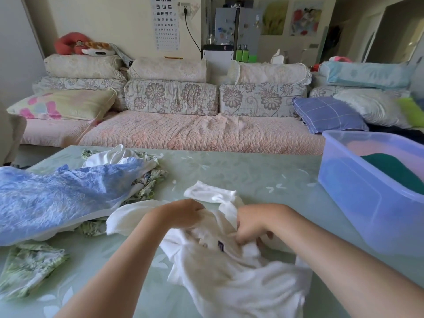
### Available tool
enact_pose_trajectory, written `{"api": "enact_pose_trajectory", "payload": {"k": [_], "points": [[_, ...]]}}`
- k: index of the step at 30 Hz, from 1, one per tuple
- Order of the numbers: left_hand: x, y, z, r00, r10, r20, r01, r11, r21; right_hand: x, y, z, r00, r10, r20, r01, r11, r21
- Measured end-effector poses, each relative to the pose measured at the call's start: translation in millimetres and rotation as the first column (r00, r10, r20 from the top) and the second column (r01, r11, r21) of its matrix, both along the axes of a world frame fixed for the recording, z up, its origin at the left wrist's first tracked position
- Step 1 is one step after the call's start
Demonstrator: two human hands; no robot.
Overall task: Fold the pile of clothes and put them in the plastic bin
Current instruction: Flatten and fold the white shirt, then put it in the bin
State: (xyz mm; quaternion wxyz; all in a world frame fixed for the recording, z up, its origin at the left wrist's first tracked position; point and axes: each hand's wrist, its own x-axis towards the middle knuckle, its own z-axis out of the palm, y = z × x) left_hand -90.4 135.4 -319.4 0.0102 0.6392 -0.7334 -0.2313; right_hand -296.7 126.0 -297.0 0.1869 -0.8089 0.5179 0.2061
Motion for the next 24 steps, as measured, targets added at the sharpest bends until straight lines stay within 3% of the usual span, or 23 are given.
{"api": "enact_pose_trajectory", "payload": {"k": [2, 3, 6, 7, 9, 10, 12, 13, 15, 17, 19, 22, 24], "points": [[-2, 1, 2, 0.999, -0.007, -0.051, 0.005, 0.999, -0.040, -4, 4, 2, 0.999, -0.047, -0.017, 0.049, 0.990, 0.134], [-4, 2, 3, 0.999, -0.018, -0.047, 0.014, 0.997, -0.071, -6, 5, 1, 0.998, -0.054, 0.022, 0.051, 0.995, 0.088], [-12, 6, 7, 0.999, -0.052, 0.004, 0.051, 0.980, -0.194, -12, 1, -6, 0.962, 0.020, 0.272, 0.071, 0.946, -0.318], [-16, 6, 9, 0.998, -0.068, 0.020, 0.070, 0.967, -0.243, -10, -1, -8, 0.914, 0.049, 0.402, 0.107, 0.927, -0.359], [-23, 8, 15, 0.994, -0.091, 0.059, 0.105, 0.935, -0.338, -5, -1, -7, 0.751, -0.035, 0.660, 0.151, 0.981, -0.120], [-25, 7, 18, 0.991, -0.089, 0.096, 0.120, 0.913, -0.390, 0, -2, -11, 0.693, -0.107, 0.713, 0.141, 0.990, 0.012], [-23, 6, 20, 0.989, -0.072, 0.129, 0.122, 0.892, -0.435, 6, -6, -17, 0.721, -0.098, 0.686, 0.114, 0.993, 0.021], [-18, 5, 20, 0.992, -0.056, 0.112, 0.096, 0.914, -0.394, 5, -10, -20, 0.768, -0.051, 0.638, 0.106, 0.993, -0.048], [-3, 7, 19, 0.990, -0.013, 0.143, 0.037, 0.986, -0.165, 2, -19, -22, 0.806, 0.016, 0.592, 0.118, 0.975, -0.187], [10, 12, 19, 0.958, 0.007, 0.287, -0.033, 0.996, 0.086, -2, -29, -25, 0.751, -0.039, 0.659, 0.228, 0.952, -0.203], [18, 10, 22, 0.920, 0.036, 0.390, -0.091, 0.988, 0.123, -4, -33, -25, 0.681, -0.071, 0.729, 0.297, 0.936, -0.187], [29, -5, 25, 0.899, 0.234, 0.370, -0.199, 0.971, -0.131, -4, -38, -31, 0.650, -0.117, 0.751, 0.282, 0.955, -0.095], [38, -17, 22, 0.900, 0.422, 0.104, -0.345, 0.839, -0.420, -1, -36, -27, 0.657, -0.169, 0.735, 0.255, 0.967, -0.006]]}}
